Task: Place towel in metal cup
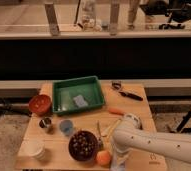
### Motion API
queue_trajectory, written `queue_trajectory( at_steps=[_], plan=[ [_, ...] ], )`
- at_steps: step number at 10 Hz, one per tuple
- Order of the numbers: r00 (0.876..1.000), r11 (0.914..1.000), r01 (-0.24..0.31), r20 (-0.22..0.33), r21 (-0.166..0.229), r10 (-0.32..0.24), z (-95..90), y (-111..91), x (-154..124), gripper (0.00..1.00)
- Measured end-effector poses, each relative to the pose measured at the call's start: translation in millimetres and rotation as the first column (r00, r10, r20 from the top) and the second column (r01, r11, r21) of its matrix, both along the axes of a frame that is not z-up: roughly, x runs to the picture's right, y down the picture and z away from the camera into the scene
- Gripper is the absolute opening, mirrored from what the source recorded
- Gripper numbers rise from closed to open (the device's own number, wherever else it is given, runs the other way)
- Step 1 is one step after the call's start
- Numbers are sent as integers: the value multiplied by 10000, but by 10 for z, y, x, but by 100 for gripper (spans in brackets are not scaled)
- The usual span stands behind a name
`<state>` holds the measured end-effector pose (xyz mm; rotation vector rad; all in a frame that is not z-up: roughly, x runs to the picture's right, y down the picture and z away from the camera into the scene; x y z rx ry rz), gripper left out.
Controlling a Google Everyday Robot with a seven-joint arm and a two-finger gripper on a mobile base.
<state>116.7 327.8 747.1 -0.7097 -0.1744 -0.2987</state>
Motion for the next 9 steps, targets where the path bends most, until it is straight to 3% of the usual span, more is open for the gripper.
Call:
queue_trajectory(
  at_steps=[1,4,5,7,9],
  plan=[
    [10000,10000,-13,-15,-5,13,4,5,9,34],
    [10000,10000,-15,-38,-7,15,-107,-86,46,43],
    [10000,10000,-2,-39,50,2,-144,-132,39,40],
    [9999,9995,50,-126,298,-46,-306,-279,44,20],
    [9999,9992,91,-146,386,-85,-400,-369,41,7]
  ],
)
